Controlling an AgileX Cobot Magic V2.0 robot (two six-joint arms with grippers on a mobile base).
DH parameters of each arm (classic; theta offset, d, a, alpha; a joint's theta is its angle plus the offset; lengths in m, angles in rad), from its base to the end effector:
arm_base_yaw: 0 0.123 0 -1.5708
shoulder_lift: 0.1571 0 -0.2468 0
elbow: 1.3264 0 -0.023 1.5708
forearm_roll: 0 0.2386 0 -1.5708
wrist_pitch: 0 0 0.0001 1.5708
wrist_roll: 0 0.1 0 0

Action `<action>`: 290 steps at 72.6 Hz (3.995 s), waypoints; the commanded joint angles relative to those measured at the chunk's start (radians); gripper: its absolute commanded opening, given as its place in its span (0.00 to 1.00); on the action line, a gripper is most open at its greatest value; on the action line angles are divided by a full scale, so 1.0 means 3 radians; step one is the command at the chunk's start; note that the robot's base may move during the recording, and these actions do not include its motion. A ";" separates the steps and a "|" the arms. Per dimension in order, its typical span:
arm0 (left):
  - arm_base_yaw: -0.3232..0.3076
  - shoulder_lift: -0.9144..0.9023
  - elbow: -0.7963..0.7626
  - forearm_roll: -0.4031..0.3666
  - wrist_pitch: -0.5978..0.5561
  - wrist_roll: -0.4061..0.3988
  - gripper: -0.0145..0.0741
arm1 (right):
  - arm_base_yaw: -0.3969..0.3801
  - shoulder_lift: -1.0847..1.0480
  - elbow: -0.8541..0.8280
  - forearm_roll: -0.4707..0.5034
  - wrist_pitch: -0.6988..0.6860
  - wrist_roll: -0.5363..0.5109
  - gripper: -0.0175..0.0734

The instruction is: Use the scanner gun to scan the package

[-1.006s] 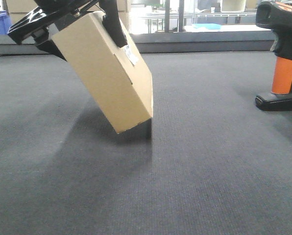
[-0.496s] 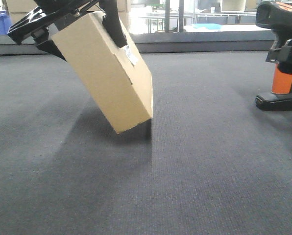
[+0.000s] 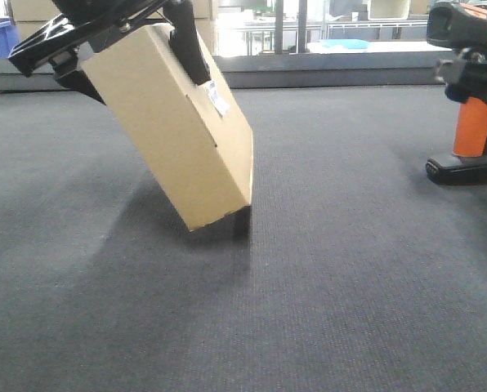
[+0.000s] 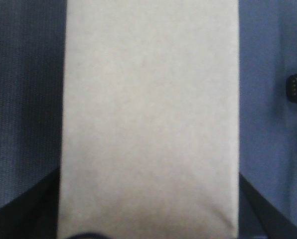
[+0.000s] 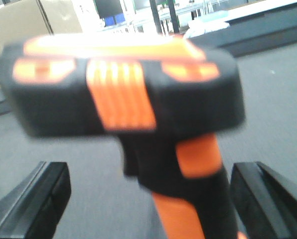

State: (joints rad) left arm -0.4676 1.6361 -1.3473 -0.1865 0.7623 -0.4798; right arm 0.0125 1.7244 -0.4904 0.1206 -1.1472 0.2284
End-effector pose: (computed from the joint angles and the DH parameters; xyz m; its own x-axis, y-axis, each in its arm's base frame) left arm 0.3067 -0.1692 0.2575 -0.8912 -0.1914 -0.4112 -0.0018 0.9081 -0.4188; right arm 0.2941 -0.0073 0.1497 0.0245 0.2733 -0.9616 0.0941 0.9570 0.2744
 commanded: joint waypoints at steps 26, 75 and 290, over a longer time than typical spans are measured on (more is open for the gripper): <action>-0.0022 -0.0031 -0.0005 -0.0009 -0.0034 0.0020 0.04 | -0.0177 0.0067 -0.0229 0.0081 0.0129 -0.0004 0.81; -0.0022 -0.0031 -0.0005 -0.0009 -0.0027 0.0020 0.04 | -0.0246 0.0153 -0.0401 -0.0145 0.0200 -0.0143 0.81; -0.0022 -0.0031 -0.0005 -0.0211 -0.0283 0.0013 0.04 | -0.0240 -0.0325 -0.0131 0.0040 0.0130 -0.0459 0.01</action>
State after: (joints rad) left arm -0.4676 1.6361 -1.3473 -0.2408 0.6931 -0.4752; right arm -0.0548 1.6137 -0.5269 0.1284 -1.0192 0.0812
